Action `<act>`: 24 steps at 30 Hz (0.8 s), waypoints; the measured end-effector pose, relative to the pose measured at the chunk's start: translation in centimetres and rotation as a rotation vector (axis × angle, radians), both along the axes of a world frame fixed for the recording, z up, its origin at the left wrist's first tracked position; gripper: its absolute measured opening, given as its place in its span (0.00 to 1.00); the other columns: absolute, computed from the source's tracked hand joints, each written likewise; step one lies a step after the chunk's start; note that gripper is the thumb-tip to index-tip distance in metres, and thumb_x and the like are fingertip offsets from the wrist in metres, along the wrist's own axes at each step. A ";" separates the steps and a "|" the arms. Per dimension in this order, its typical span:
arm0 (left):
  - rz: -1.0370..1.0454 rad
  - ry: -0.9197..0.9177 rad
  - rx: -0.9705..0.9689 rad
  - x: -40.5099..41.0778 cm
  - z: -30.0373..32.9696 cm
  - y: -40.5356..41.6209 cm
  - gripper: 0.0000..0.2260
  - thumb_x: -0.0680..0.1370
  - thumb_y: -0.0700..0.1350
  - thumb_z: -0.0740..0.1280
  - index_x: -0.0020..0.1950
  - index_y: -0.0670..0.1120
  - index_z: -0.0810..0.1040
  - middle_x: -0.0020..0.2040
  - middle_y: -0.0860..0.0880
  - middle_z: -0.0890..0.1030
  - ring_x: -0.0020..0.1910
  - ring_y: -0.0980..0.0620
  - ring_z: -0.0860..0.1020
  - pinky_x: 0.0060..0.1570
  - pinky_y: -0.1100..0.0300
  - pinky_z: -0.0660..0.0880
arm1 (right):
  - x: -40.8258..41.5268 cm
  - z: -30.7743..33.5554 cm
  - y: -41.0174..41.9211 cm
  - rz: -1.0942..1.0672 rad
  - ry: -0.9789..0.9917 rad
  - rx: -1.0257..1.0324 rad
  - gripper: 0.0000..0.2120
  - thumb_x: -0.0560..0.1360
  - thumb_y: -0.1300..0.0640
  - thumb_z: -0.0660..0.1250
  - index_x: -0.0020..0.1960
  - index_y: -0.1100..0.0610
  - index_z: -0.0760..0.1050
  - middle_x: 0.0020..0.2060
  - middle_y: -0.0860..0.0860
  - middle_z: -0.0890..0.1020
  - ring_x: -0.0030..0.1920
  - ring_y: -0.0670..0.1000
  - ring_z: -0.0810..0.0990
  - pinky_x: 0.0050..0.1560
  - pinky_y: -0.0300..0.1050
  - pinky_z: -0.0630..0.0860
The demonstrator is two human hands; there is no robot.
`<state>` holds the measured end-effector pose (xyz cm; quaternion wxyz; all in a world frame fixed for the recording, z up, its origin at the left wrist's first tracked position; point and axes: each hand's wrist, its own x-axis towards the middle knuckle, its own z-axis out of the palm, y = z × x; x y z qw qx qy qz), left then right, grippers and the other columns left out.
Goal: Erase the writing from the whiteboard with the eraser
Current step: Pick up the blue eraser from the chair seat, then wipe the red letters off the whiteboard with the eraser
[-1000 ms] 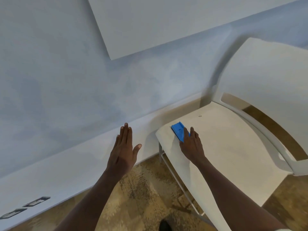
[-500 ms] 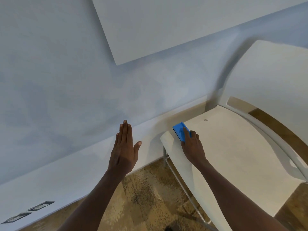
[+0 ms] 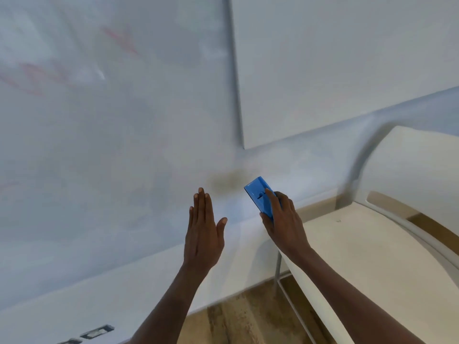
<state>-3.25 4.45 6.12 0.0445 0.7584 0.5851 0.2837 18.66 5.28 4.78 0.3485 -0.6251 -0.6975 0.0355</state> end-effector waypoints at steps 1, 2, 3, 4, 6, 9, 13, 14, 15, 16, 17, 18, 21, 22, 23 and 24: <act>0.003 -0.009 0.023 -0.8 0.8 -0.4 0.32 0.85 0.53 0.54 0.82 0.41 0.43 0.84 0.45 0.44 0.85 0.46 0.44 0.82 0.52 0.47 | -1.0 1.1 -0.4 0.005 0.002 0.022 0.29 0.77 0.56 0.69 0.74 0.55 0.61 0.65 0.57 0.71 0.61 0.57 0.73 0.47 0.50 0.80; 0.007 -0.020 0.049 -1.7 1.6 -0.8 0.32 0.85 0.53 0.54 0.82 0.41 0.43 0.85 0.45 0.44 0.85 0.47 0.44 0.82 0.52 0.47 | -2.0 2.2 -0.9 0.008 0.006 0.044 0.29 0.77 0.55 0.69 0.74 0.54 0.61 0.66 0.57 0.71 0.62 0.56 0.73 0.47 0.50 0.80; 0.016 -0.027 0.075 -2.6 2.3 -1.2 0.32 0.85 0.53 0.54 0.82 0.42 0.43 0.85 0.46 0.44 0.85 0.47 0.44 0.82 0.52 0.47 | -2.9 3.1 -1.3 0.006 0.010 0.066 0.29 0.77 0.55 0.69 0.75 0.54 0.61 0.66 0.56 0.71 0.62 0.56 0.72 0.48 0.50 0.80; 0.023 -0.033 0.104 -3.3 3.1 -1.6 0.32 0.85 0.53 0.54 0.82 0.42 0.44 0.85 0.46 0.44 0.85 0.47 0.44 0.82 0.52 0.47 | -3.9 4.2 -1.6 0.006 0.018 0.083 0.29 0.77 0.55 0.69 0.75 0.54 0.61 0.66 0.56 0.71 0.62 0.55 0.72 0.49 0.49 0.80; 0.042 -0.053 0.164 -5.0 4.6 -2.5 0.31 0.86 0.54 0.53 0.83 0.41 0.45 0.85 0.45 0.45 0.85 0.48 0.45 0.82 0.53 0.46 | -5.8 6.2 -2.6 0.005 0.037 0.132 0.30 0.77 0.55 0.69 0.75 0.54 0.61 0.66 0.55 0.71 0.63 0.54 0.72 0.51 0.49 0.79; 0.071 -0.065 0.251 -8.0 7.3 -3.9 0.32 0.86 0.57 0.52 0.83 0.41 0.47 0.85 0.45 0.46 0.85 0.49 0.44 0.82 0.59 0.41 | -8.7 9.1 -4.1 0.021 0.056 0.213 0.30 0.76 0.56 0.69 0.74 0.54 0.61 0.66 0.54 0.71 0.63 0.54 0.72 0.51 0.49 0.80; 0.102 -0.076 0.355 -13.0 11.0 -5.5 0.32 0.86 0.57 0.51 0.83 0.41 0.47 0.85 0.44 0.46 0.85 0.50 0.43 0.82 0.61 0.39 | -13.5 12.9 -5.9 0.066 0.097 0.329 0.30 0.75 0.58 0.72 0.72 0.54 0.62 0.66 0.55 0.71 0.62 0.55 0.73 0.47 0.49 0.81; 0.102 -0.077 0.381 -14.3 11.9 -5.9 0.31 0.86 0.56 0.51 0.83 0.40 0.48 0.85 0.44 0.47 0.85 0.50 0.43 0.82 0.60 0.40 | -14.7 13.8 -6.2 0.078 0.103 0.351 0.30 0.75 0.58 0.72 0.72 0.54 0.62 0.66 0.55 0.71 0.62 0.55 0.73 0.47 0.49 0.81; 0.103 -0.071 0.403 -15.2 12.6 -6.1 0.31 0.86 0.56 0.51 0.83 0.40 0.48 0.85 0.44 0.47 0.85 0.50 0.44 0.82 0.60 0.40 | -15.7 14.5 -6.5 0.083 0.110 0.368 0.31 0.75 0.58 0.72 0.72 0.53 0.62 0.66 0.55 0.71 0.62 0.54 0.73 0.47 0.48 0.81; 0.105 -0.068 0.423 -16.6 13.4 -6.5 0.31 0.86 0.56 0.51 0.83 0.40 0.48 0.85 0.44 0.47 0.85 0.50 0.43 0.82 0.60 0.40 | -17.0 15.4 -6.8 0.093 0.120 0.389 0.30 0.75 0.58 0.72 0.72 0.53 0.62 0.66 0.55 0.71 0.63 0.54 0.72 0.48 0.48 0.80; 0.110 -0.067 0.437 -17.7 14.1 -6.9 0.31 0.86 0.57 0.50 0.83 0.40 0.48 0.85 0.44 0.46 0.85 0.51 0.43 0.82 0.60 0.40 | -18.1 16.1 -7.1 0.102 0.129 0.408 0.30 0.75 0.58 0.72 0.72 0.52 0.62 0.67 0.54 0.71 0.63 0.54 0.72 0.48 0.48 0.81; 0.109 -0.074 0.451 -18.8 14.7 -7.2 0.32 0.86 0.57 0.50 0.83 0.41 0.48 0.85 0.44 0.46 0.85 0.51 0.42 0.82 0.60 0.40 | -19.3 16.9 -7.5 0.110 0.138 0.423 0.30 0.75 0.57 0.71 0.72 0.53 0.62 0.67 0.54 0.71 0.63 0.54 0.72 0.49 0.48 0.81; 0.127 -0.080 0.493 -22.1 16.4 -8.4 0.32 0.86 0.58 0.49 0.83 0.40 0.48 0.85 0.44 0.47 0.85 0.52 0.42 0.82 0.60 0.40 | -22.9 19.2 -8.4 0.137 0.162 0.462 0.29 0.75 0.57 0.71 0.73 0.55 0.65 0.66 0.55 0.71 0.63 0.55 0.73 0.51 0.50 0.82; 0.131 -0.078 0.506 -23.2 16.8 -8.9 0.32 0.86 0.58 0.49 0.83 0.40 0.48 0.85 0.44 0.47 0.85 0.52 0.42 0.82 0.61 0.40 | -24.1 20.0 -8.8 0.151 0.175 0.480 0.29 0.75 0.57 0.71 0.73 0.56 0.65 0.66 0.56 0.71 0.63 0.55 0.73 0.51 0.50 0.81; 0.139 -0.081 0.515 -24.1 17.1 -9.3 0.31 0.86 0.57 0.50 0.83 0.40 0.48 0.85 0.44 0.47 0.85 0.53 0.42 0.82 0.61 0.40 | -25.0 20.6 -9.1 0.163 0.187 0.494 0.29 0.75 0.57 0.71 0.73 0.56 0.65 0.66 0.56 0.71 0.64 0.55 0.73 0.52 0.50 0.81; 0.149 -0.089 0.530 -25.1 17.5 -9.7 0.31 0.86 0.57 0.50 0.83 0.40 0.48 0.85 0.44 0.47 0.85 0.52 0.42 0.82 0.61 0.40 | -26.1 21.3 -9.4 0.176 0.203 0.506 0.29 0.75 0.57 0.71 0.73 0.56 0.65 0.66 0.56 0.71 0.64 0.55 0.73 0.52 0.49 0.81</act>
